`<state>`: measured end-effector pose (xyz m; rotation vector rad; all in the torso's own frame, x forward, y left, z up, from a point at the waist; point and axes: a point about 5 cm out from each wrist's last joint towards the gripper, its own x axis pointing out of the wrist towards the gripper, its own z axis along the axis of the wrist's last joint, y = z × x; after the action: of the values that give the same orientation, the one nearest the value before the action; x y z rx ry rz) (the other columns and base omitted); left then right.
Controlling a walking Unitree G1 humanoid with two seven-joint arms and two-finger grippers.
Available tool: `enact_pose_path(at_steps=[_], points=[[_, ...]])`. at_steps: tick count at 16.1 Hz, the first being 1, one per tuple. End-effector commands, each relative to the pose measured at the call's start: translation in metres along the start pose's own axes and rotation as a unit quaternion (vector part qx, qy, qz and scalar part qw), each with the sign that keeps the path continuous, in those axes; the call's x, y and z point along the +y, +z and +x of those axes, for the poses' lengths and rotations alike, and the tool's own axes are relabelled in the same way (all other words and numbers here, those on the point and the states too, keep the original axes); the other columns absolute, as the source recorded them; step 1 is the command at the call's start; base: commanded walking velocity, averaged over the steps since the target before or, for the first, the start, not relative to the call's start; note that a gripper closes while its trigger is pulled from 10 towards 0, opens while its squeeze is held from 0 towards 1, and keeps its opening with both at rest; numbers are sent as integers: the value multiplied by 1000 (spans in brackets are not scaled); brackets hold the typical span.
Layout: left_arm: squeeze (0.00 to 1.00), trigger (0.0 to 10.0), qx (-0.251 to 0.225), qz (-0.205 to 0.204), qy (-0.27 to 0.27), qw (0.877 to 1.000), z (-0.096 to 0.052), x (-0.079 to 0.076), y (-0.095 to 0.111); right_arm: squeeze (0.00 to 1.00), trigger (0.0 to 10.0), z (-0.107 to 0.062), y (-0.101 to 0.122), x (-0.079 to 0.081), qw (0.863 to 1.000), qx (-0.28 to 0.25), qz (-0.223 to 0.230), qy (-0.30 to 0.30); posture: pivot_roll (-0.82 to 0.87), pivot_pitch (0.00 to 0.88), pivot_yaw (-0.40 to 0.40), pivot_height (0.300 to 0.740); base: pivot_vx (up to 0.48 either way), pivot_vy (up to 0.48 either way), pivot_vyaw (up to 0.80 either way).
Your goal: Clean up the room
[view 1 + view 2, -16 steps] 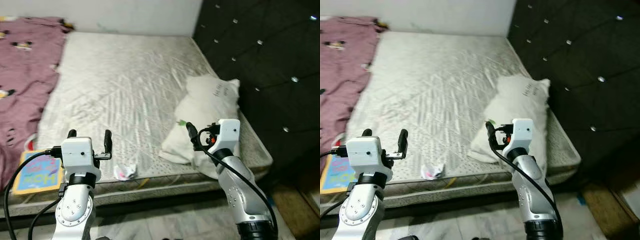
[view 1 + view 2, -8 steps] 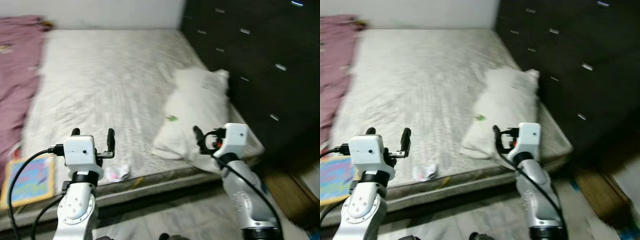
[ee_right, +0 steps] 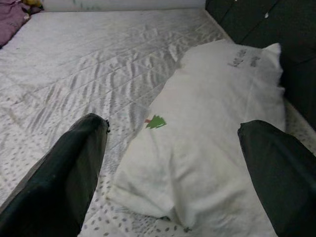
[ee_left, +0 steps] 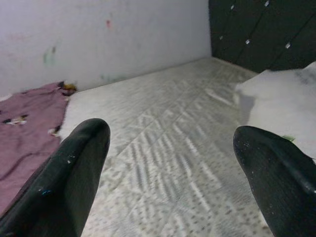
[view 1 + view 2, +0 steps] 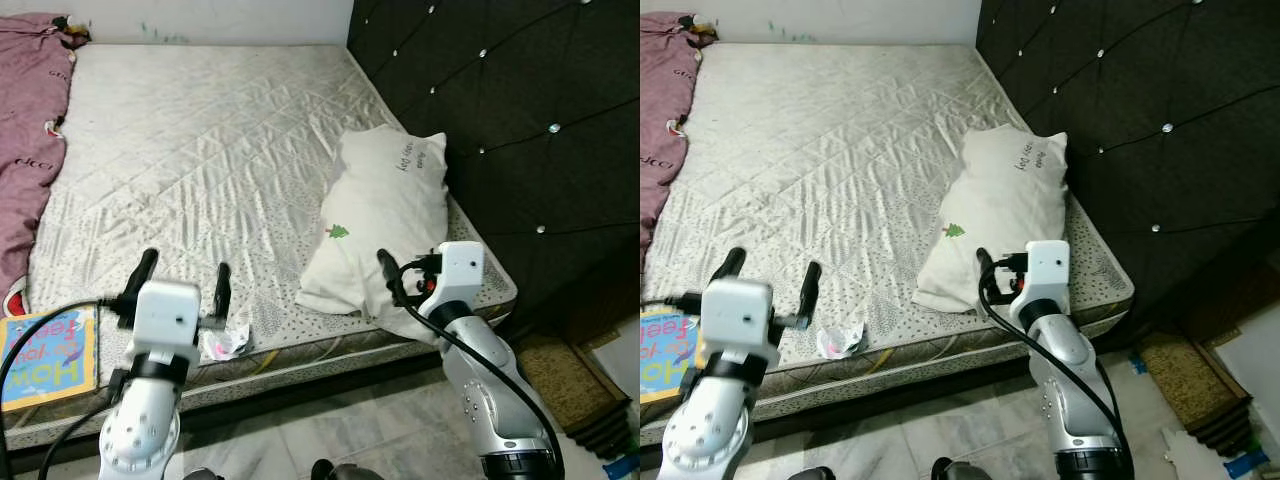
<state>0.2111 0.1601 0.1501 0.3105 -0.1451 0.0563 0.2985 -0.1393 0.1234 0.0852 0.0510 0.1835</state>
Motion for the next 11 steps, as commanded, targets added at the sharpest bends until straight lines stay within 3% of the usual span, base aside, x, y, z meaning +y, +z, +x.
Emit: enact_pose_path(at_steps=[1,4,5,9,11], points=[[0,10000,7,15,22,1000,-2,4,0,0,10000,-3,-1,-6,1000,-12,-3,-12,52,182,-115,740,0,0,0],[0,10000,0,-4,34,999,-2,10,-1,0,10000,-7,7,1,998,-67,7,6,53,177,-118,740,0,0,0],[0,10000,-9,-9,29,999,-3,11,-1,0,10000,-10,12,1,995,-99,-8,5,54,176,-118,740,0,0,0],[0,10000,3,-32,30,999,-5,11,-8,0,10000,-11,6,3,996,-83,8,8,56,172,-115,740,0,0,0],[0,10000,7,-39,30,999,-4,12,-10,0,10000,-11,5,12,996,-86,-16,33,57,176,-113,740,0,0,0]])
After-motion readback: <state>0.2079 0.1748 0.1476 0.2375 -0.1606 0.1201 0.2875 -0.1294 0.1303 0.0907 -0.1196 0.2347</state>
